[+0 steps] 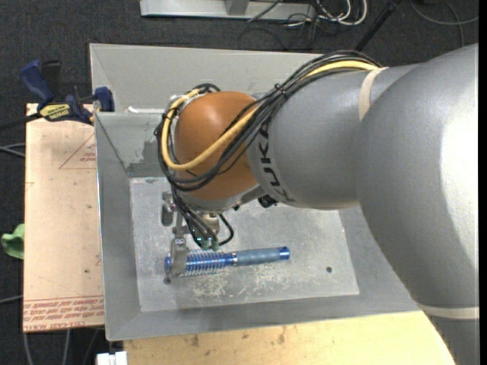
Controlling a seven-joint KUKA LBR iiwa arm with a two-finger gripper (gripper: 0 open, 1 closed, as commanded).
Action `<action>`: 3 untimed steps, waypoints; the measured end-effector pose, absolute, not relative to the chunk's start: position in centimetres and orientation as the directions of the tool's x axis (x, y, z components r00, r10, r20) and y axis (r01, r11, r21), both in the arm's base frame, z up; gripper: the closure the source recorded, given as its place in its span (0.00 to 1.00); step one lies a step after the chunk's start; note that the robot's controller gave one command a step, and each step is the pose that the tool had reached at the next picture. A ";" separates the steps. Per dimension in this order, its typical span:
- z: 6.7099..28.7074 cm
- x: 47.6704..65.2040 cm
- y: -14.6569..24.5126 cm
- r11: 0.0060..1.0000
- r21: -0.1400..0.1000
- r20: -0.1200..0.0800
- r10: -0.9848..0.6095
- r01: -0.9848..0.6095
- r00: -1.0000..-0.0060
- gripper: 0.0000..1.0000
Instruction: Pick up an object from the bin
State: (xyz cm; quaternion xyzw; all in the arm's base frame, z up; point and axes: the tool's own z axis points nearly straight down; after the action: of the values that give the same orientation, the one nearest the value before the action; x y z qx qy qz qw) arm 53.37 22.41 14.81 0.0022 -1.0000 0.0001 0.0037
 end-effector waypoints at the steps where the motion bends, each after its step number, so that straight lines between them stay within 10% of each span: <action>1: 7.1 51.0 17.2 0.999 -0.004 0.010 -0.044 -0.044 -0.999 0.00; 2: 7.6 51.3 17.6 0.999 0.001 0.001 -0.046 -0.046 -0.999 1.00; 3: 19.5 52.6 19.5 0.999 0.005 -0.008 0.048 0.048 -0.999 1.00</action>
Offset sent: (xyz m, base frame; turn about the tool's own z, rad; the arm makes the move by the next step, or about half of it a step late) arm -0.0207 -0.0484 -0.0714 -0.0433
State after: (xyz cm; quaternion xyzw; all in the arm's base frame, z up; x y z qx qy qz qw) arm 52.56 19.51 19.50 -0.0239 -0.9997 -0.0025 -0.0042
